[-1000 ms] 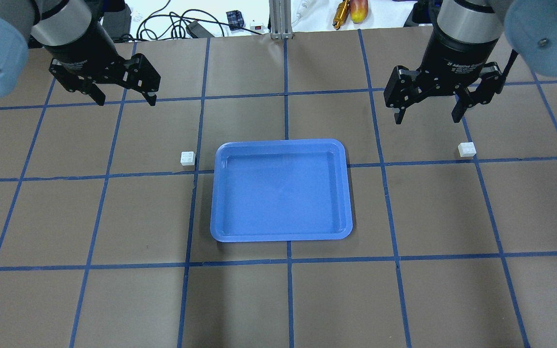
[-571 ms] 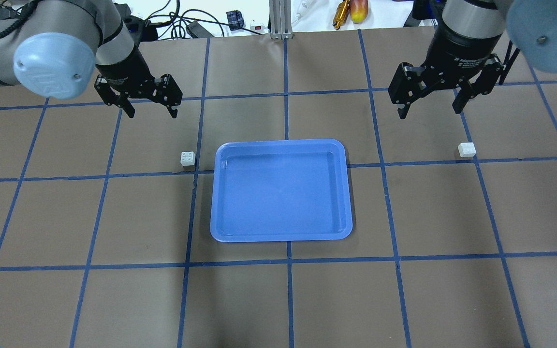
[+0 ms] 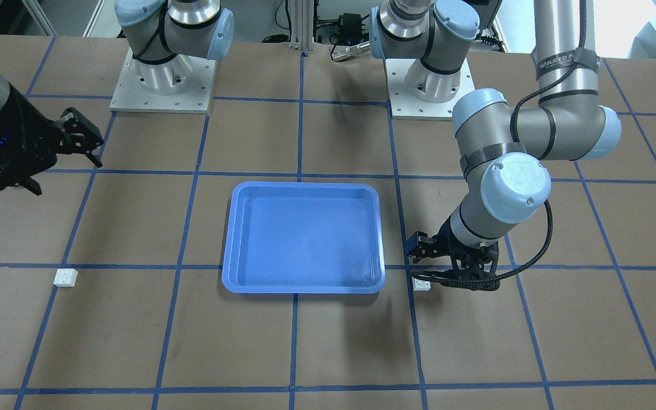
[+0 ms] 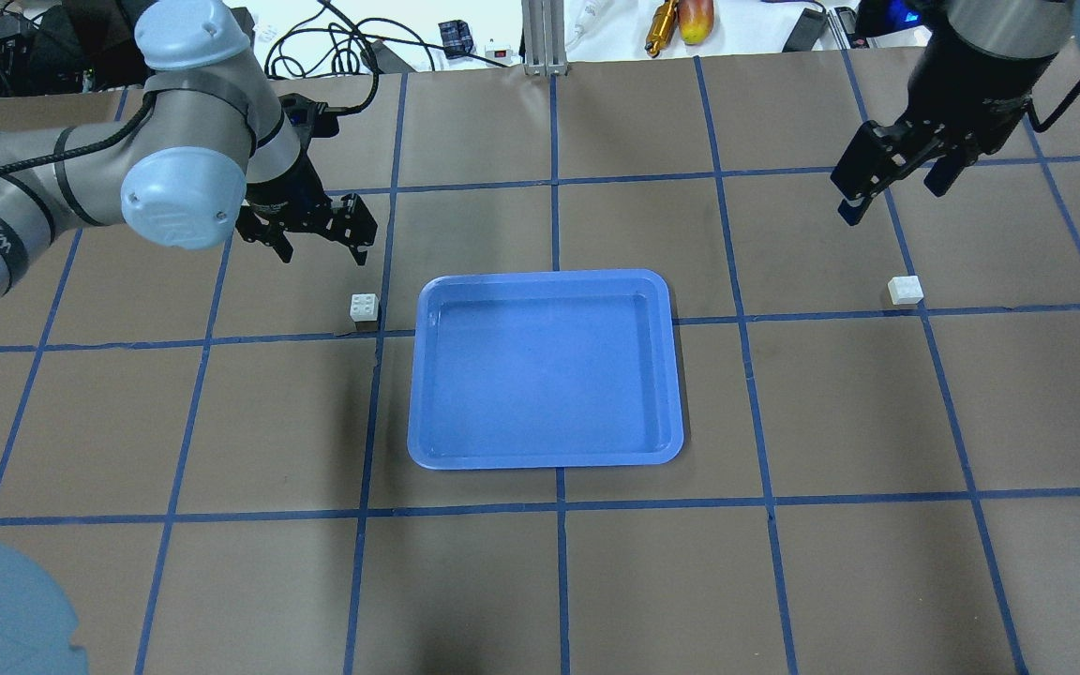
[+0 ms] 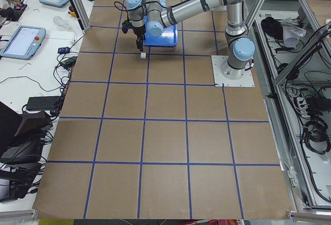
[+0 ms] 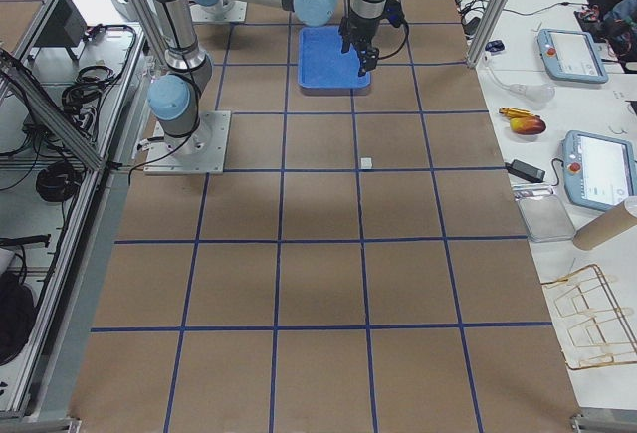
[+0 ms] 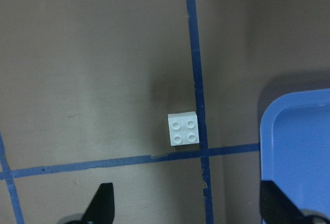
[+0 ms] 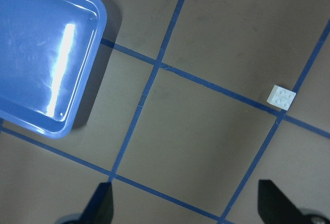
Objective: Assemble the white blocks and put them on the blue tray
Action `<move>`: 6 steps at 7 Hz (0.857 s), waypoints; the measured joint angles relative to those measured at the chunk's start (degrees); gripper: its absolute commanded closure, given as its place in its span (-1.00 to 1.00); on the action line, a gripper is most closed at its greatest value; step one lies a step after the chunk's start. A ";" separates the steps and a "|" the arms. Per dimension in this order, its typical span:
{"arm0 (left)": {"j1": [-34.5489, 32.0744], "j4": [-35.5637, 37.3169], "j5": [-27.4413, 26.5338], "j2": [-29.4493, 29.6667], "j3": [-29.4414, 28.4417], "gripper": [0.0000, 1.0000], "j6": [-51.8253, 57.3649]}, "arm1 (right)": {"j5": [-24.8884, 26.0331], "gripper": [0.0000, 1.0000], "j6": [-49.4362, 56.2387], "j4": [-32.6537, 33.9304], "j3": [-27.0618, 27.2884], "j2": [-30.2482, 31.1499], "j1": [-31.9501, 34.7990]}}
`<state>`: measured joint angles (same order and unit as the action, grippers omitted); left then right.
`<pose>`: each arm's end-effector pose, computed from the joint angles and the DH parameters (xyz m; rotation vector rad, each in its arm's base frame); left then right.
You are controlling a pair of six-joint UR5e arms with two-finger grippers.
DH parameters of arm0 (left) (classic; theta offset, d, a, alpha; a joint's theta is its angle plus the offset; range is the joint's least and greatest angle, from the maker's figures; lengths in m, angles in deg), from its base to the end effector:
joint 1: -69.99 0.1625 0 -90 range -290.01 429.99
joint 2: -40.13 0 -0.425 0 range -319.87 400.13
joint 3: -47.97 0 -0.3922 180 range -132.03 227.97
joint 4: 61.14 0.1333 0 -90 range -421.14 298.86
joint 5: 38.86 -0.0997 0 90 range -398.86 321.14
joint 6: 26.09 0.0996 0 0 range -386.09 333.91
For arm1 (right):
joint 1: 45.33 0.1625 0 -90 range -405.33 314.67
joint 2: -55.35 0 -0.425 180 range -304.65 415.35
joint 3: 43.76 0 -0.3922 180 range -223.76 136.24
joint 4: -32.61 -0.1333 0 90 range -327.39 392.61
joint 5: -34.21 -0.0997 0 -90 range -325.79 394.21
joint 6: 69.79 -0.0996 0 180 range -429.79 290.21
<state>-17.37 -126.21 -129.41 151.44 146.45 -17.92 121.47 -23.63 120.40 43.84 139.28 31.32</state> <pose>-0.1052 -0.5912 0.2559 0.1520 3.1335 0.1340 0.0130 -0.5430 0.4508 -0.8571 2.9246 0.0997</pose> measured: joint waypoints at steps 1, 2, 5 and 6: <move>0.00 1.93 -0.13 1.21 1.34 -1.00 -0.26 | -0.23 -1.00 10.50 0.96 0.01 -1.34 -2.89; 0.00 4.77 -0.15 2.64 2.06 -1.00 -0.38 | -1.02 -1.00 19.38 2.08 0.02 -2.90 -5.68; 0.00 8.72 -0.09 5.83 2.36 -0.70 -0.73 | -5.57 -1.00 41.20 4.45 -0.03 -7.96 -12.81; 0.00 9.23 -0.13 6.41 2.39 -0.41 -0.82 | -7.41 -1.00 49.71 6.12 -0.05 -10.24 -14.69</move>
<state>-17.37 -116.97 -129.53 157.85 148.83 -18.74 114.05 26.08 126.51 43.79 129.04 16.63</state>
